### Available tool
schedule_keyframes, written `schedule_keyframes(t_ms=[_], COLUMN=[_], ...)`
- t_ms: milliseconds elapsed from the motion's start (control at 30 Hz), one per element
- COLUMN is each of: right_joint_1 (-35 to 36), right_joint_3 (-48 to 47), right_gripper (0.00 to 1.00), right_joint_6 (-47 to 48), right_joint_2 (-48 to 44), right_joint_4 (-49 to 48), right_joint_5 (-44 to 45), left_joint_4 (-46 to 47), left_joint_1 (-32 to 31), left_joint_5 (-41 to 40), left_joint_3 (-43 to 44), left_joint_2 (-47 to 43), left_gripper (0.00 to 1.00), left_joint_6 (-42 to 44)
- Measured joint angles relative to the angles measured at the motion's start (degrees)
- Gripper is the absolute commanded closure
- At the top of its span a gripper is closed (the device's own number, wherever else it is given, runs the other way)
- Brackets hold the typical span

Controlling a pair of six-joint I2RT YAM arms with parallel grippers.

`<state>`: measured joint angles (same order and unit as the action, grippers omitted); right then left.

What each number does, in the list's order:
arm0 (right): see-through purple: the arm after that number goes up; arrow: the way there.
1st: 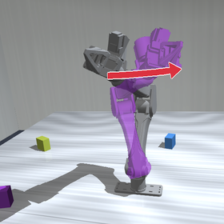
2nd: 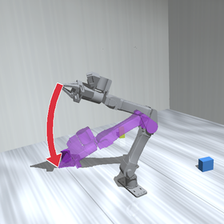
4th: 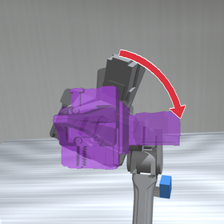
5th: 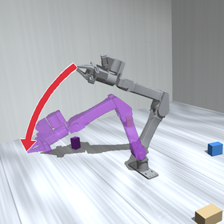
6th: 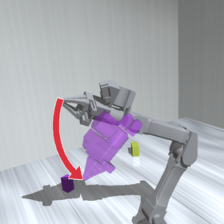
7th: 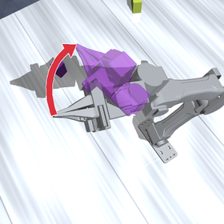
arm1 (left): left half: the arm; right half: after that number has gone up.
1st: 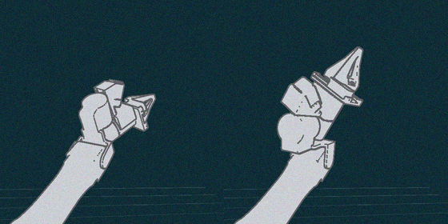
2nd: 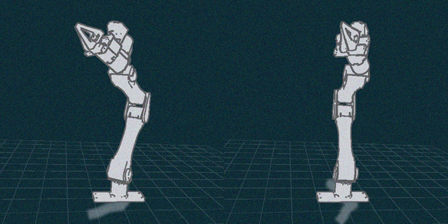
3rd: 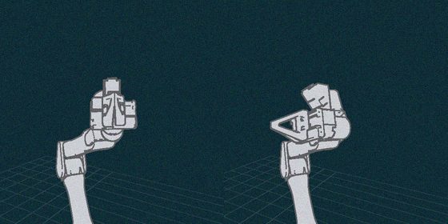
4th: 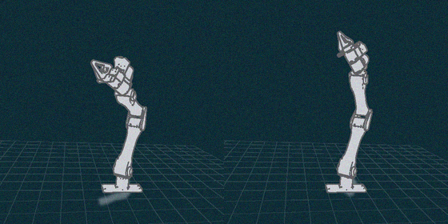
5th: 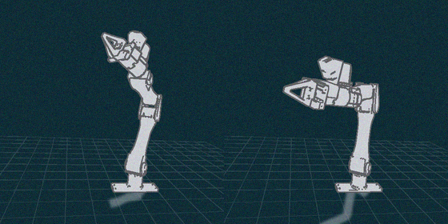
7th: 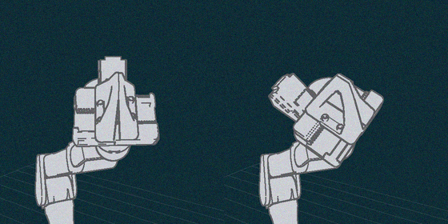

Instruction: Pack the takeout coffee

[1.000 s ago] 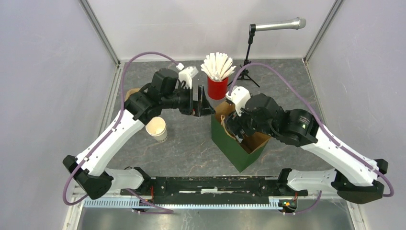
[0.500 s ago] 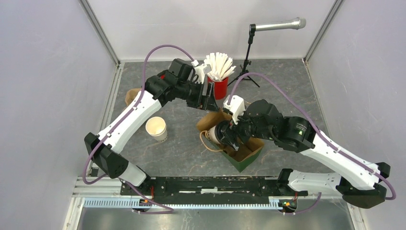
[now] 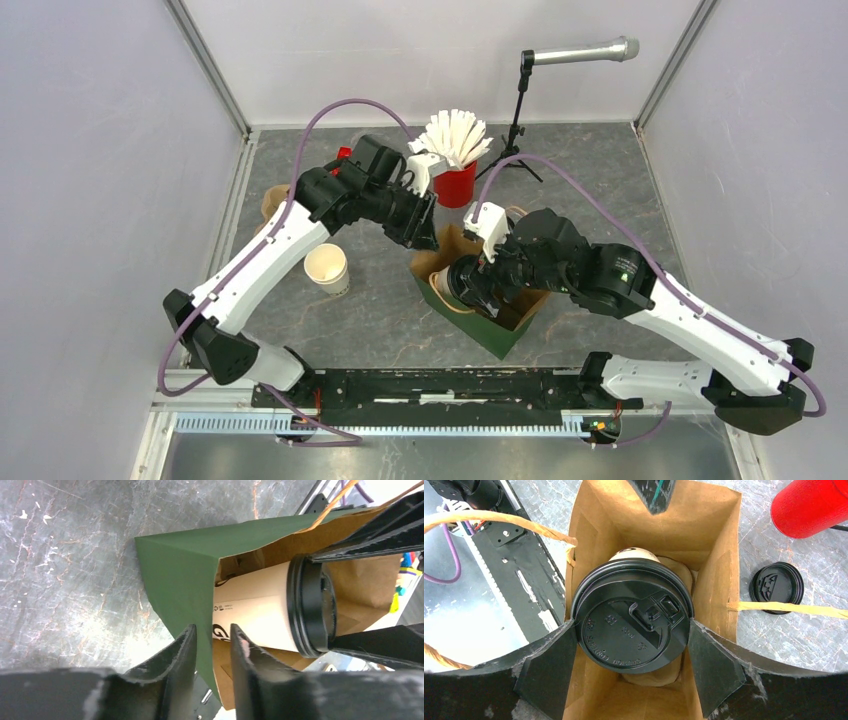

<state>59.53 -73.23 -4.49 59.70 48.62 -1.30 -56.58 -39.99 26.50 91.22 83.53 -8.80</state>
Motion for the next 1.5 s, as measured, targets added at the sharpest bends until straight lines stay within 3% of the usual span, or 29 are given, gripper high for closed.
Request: schedule_keyframes(t_ms=[67, 100, 300, 867, 1067, 1133, 1200, 1500], right_joint_1=[0.02, 0.09, 0.13, 0.37, 0.37, 0.52, 0.94, 4.72], right_joint_3=[0.00, -0.04, -5.79, -18.64, -10.54, -7.34, -5.35, -1.20], right_gripper=[0.19, 0.19, 0.18, 0.17, 0.18, 0.18, 0.18, 0.18], right_joint_6=[0.26, 0.46, 3.72, 15.04, 15.15, 14.78, 14.16, 12.13], right_joint_2=[0.11, 0.26, 5.07, 12.02, 8.90, 7.13, 5.25, 3.32], right_joint_4=[0.20, 0.37, 5.90, 10.62, 7.37, 6.21, 4.50, 1.57], right_joint_5=[0.07, 0.24, 5.29, 20.83, 16.26, 14.47, 13.09, 9.94], left_joint_4=[0.00, 0.00, 1.97, 28.11, 29.07, 27.56, 24.98, 16.46], left_joint_1=[0.00, 0.00, 0.00, 0.04, 0.04, 0.04, 0.02, -0.20], left_joint_5=[-0.07, -0.13, 0.20, -5.57, -6.99, -7.28, -8.04, -7.34], left_joint_3=[-0.24, -0.24, -1.11, -18.40, -23.74, -25.46, -26.03, -26.03], left_joint_2=[-0.98, -1.27, -1.57, -14.19, -16.20, -17.53, -19.23, -25.66], left_gripper=[0.97, 0.98, 0.98, 0.96, 0.70, 0.56, 0.47, 0.37], left_joint_6=[0.52, 1.11, 1.49, -6.91, -9.25, -9.92, -10.67, -14.23])
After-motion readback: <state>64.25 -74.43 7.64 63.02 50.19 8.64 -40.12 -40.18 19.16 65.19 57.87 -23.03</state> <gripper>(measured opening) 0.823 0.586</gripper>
